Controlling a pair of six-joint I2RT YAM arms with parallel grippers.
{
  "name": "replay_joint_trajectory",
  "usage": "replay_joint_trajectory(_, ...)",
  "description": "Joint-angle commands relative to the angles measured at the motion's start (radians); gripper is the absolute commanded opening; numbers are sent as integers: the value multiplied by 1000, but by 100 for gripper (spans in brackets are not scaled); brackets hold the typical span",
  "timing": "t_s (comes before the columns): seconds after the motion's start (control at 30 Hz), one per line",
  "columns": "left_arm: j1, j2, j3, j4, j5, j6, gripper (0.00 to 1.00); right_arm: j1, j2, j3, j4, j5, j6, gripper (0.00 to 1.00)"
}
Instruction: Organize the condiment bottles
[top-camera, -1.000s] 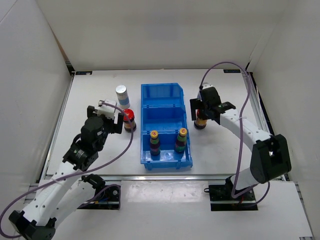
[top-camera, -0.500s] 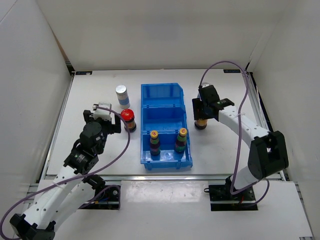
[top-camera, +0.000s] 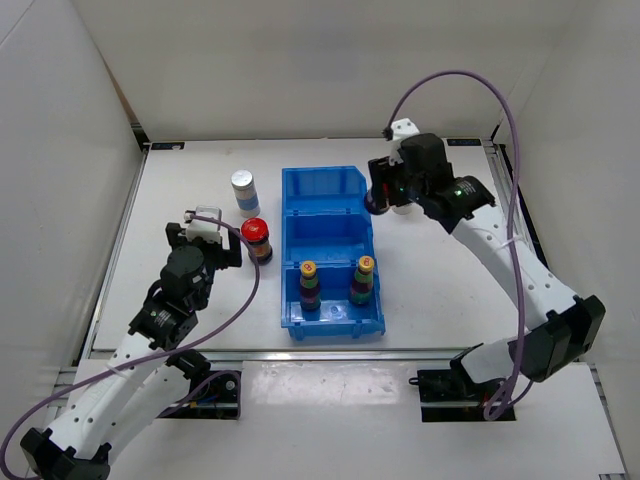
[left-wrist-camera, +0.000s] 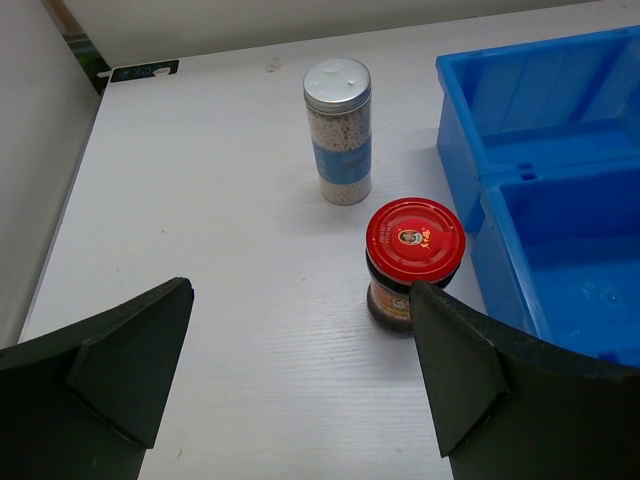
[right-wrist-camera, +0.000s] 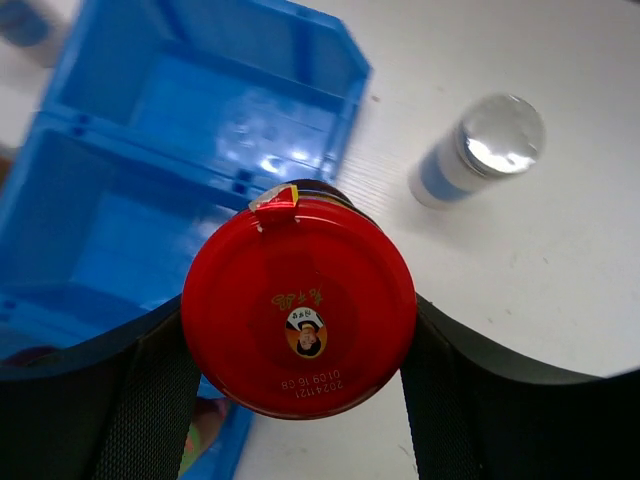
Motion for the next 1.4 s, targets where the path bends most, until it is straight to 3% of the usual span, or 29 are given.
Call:
replay_joint_trajectory(0.0,3,-1,-8,30,-28,-12,100,76,7,65,78,-93,-46,24)
replay_joint_trajectory(0.4,3,-10,-17,40,-37,-2,100,108,183,-38,205,-159,-119,21)
replay_joint_trajectory(0.6,3,-10,-17,40,-37,-2,100,68,252,-76,239,-197,-143,21)
replay_joint_trajectory(0.73,3,-1,-17,40,-37,-2,100,30,248,-128,301,-259,-126,41)
replay_joint_trajectory(0.87,3,8,-17,49,-8,-2,100,30,266,-93,254,-259,-149,46)
replay_joint_trajectory(0.93,3,19,-17,49,-8,-2,100,30,266,-79,244,-259,-158,59)
replay_joint_trajectory(1.1,3,28,-17,49,22,-2,100,30,275,-36,191,-269,-158,76)
replay_joint_trajectory(1.2,3,39,-26,49,47,-2,100,30,275,-2,167,-269,-139,100)
replay_joint_trajectory(1.37,3,66,-35,59,94,-15,100,30,210,33,132,-247,-118,100)
